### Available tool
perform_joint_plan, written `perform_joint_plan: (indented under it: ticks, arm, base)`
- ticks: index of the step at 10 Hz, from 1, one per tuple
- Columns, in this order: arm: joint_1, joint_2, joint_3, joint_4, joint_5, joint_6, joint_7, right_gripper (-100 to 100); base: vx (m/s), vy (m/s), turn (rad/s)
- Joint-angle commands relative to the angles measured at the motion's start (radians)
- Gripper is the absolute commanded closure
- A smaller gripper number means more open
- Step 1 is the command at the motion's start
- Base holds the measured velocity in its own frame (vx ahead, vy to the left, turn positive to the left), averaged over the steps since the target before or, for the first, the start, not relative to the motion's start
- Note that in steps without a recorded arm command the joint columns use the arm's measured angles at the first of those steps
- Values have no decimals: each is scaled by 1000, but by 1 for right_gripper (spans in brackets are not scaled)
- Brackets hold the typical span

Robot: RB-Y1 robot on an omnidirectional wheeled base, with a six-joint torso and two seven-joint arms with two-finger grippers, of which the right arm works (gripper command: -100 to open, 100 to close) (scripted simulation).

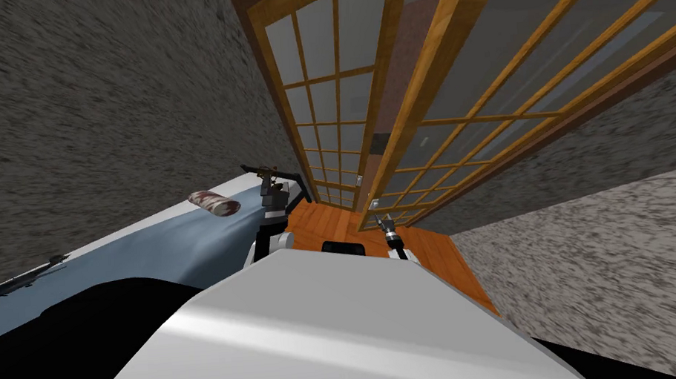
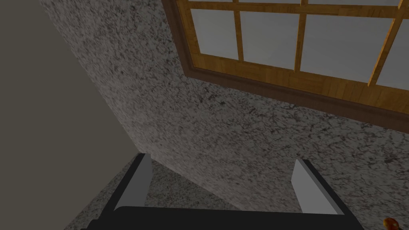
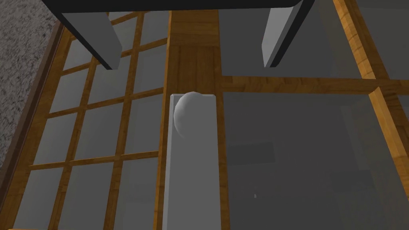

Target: Pull the door open

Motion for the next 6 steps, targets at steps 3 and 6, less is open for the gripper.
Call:
perform_joint_plan:
  ticks: [3, 6]
  arm:
    - [7, -25, -7, 13, -4, -27, -9, -100]
    - [14, -53, -39, 41, -27, -53, -18, -100]
  base:
    - [-41, -27, 137]
    - [211, 69, 167]
